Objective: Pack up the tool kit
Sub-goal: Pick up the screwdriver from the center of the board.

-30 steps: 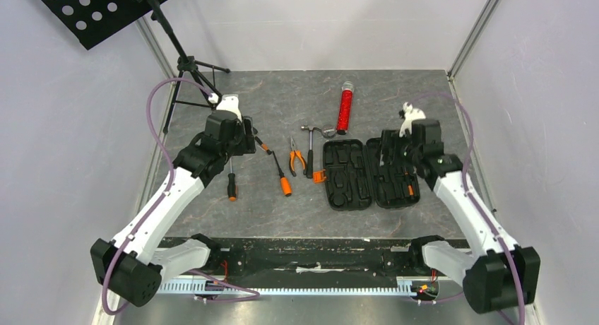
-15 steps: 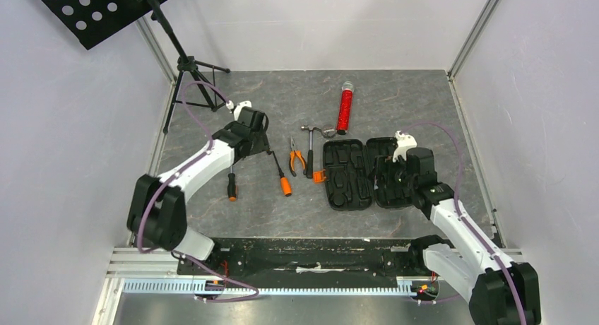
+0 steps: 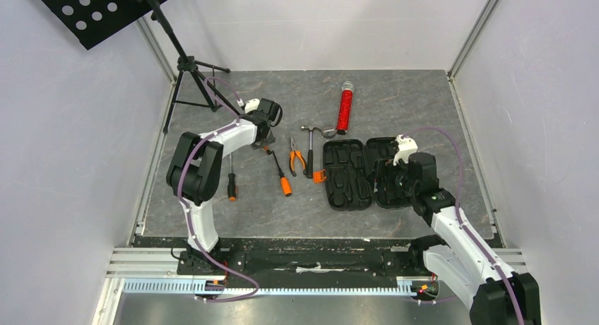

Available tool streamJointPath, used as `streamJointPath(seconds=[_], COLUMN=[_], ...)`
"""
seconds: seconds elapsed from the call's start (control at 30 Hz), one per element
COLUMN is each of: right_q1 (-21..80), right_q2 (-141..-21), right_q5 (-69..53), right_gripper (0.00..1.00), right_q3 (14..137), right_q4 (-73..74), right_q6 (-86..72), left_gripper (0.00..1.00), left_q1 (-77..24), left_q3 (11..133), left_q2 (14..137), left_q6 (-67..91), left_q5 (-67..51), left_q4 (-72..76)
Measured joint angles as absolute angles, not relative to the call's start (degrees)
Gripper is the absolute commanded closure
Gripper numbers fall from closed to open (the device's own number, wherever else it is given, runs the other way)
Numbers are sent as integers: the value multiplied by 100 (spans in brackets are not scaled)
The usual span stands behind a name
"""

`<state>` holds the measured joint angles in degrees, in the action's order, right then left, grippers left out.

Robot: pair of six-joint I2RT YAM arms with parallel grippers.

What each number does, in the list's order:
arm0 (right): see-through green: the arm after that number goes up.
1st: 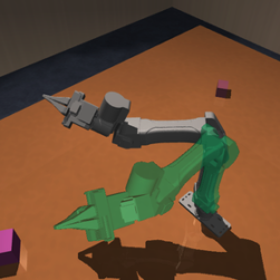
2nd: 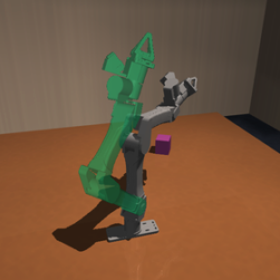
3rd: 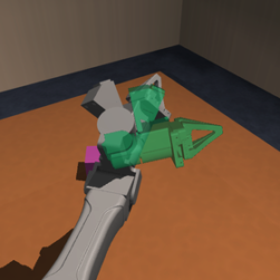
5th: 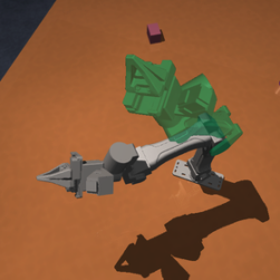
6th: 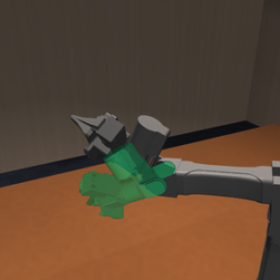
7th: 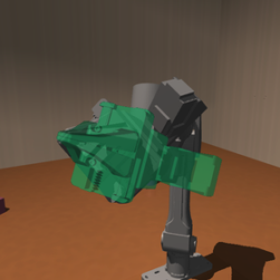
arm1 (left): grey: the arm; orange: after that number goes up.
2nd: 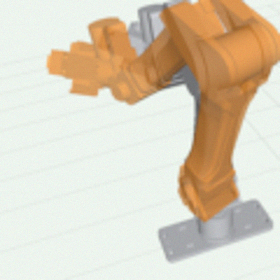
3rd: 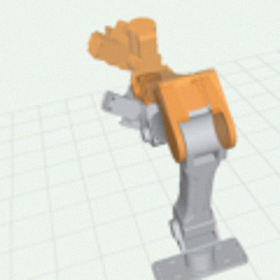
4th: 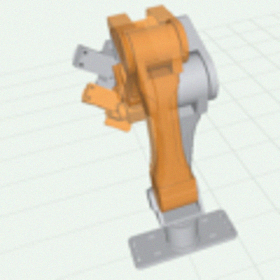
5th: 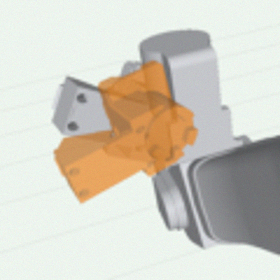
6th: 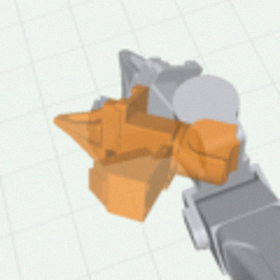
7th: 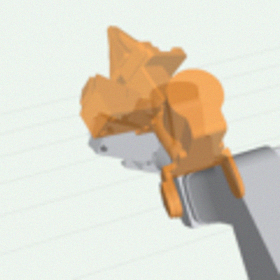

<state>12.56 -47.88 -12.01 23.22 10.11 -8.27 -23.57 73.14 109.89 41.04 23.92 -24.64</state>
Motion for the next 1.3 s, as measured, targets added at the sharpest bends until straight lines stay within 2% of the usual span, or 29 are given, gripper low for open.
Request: streamJointPath(seconds=[0.1,0.47,0.57,0.63,0.77,1.03,1.3], right_q1=[1256,1256,1256,1256,1256,1260,1347], right_q2=[-4709,-4604,-4567,-4545,-4473,-4322,-4167], right_q5=[-1192,-1157,-1160,-1164,-1229,-1723,-2335], right_gripper=[17,17,17,17,17,18,20], right_q3=[2309,2257,2231,2202,2174,1973,1809], right_q4=[985,989,987,989,976,626,-99], right_q6=[-829,-829,-832,-834,-851,-1151,-1879], left_gripper=[67,70,83,90,98,98,98], left_q1=[-2349,-2349,-2346,-2346,-2340,-2327,-2589], left_q3=[7476,7369,7002,6685,5896,4829,4003], left_q2=[11148,11163,10908,10659,10036,8361,6383], left_q6=[4134,4136,4134,4132,4125,4125,4160], left_q5=[2399,2482,2421,2335,2064,1264,110], left_q4=[-2659,-2794,-2630,-2593,-2628,-2545,-1404])
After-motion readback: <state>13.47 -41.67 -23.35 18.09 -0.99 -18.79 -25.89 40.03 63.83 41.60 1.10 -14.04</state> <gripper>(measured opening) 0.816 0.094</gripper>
